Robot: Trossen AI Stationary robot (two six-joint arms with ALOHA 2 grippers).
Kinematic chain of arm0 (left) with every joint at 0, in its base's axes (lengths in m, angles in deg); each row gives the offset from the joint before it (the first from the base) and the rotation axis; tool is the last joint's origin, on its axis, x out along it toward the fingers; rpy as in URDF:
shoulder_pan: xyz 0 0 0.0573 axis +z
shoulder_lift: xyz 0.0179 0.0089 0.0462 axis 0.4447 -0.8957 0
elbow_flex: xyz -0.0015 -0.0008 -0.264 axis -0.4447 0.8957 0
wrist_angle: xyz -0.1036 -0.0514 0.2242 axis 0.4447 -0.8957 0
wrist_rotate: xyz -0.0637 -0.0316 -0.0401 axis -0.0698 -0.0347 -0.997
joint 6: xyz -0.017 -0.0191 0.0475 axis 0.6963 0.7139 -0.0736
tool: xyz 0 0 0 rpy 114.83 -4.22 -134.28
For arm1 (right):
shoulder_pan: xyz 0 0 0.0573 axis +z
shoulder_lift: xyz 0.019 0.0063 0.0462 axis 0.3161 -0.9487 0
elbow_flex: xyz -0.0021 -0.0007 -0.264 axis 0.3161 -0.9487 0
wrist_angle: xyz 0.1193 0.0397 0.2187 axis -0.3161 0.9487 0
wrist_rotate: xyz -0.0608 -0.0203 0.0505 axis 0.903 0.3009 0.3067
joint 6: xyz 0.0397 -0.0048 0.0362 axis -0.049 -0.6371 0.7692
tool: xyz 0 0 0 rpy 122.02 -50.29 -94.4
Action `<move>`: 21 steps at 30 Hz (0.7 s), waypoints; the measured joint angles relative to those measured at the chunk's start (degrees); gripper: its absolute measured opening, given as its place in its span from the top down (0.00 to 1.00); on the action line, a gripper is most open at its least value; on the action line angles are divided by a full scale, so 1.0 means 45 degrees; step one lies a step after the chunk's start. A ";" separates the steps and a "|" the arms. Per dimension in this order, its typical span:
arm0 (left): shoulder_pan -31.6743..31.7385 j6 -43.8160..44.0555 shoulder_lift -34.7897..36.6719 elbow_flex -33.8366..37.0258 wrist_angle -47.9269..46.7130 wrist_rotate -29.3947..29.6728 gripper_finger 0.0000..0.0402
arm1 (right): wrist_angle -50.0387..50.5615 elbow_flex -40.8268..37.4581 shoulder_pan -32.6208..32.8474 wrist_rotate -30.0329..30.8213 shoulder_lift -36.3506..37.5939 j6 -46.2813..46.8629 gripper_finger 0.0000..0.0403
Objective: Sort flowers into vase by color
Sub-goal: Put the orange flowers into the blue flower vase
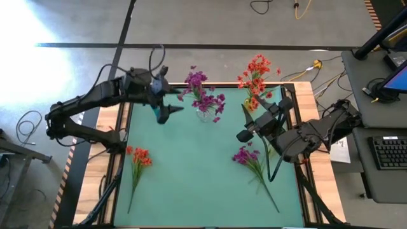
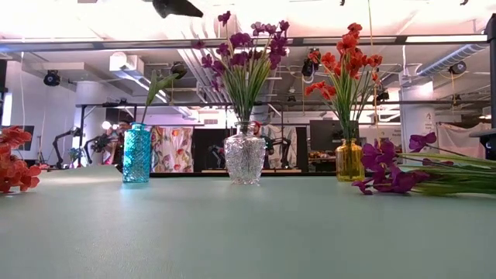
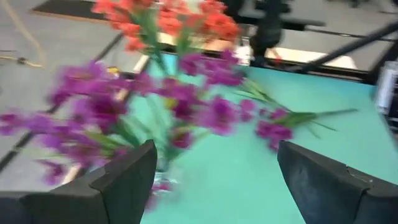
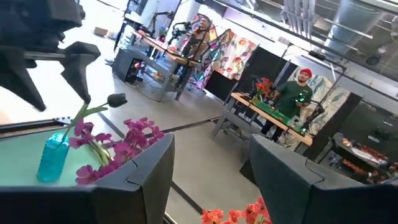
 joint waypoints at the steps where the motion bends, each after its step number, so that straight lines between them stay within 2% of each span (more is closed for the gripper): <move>1: -0.0347 0.0228 0.0051 0.0118 -0.0017 0.0097 0.21 | 0.0241 0.0000 0.0000 -0.0213 0.0000 0.0154 0.50; 8: -0.3684 0.1949 0.0373 0.0865 0.0005 0.2181 0.21 | 0.1501 0.0000 0.0000 -0.2706 0.0000 0.1389 0.50; 11: -0.5166 0.2997 0.0329 0.1068 -0.0086 0.3584 0.21 | 0.1994 0.0000 0.0000 -0.3824 0.0000 0.1856 0.50; 17: -0.7720 0.5391 -0.0012 0.1235 -0.0579 0.5746 0.21 | 0.3248 0.0000 0.0000 -0.6652 0.0005 0.3147 0.50; 21: -0.8965 0.6985 -0.0321 0.1223 -0.1118 0.6704 0.21 | 0.3940 0.0000 0.0009 -0.7464 0.0005 0.4101 0.50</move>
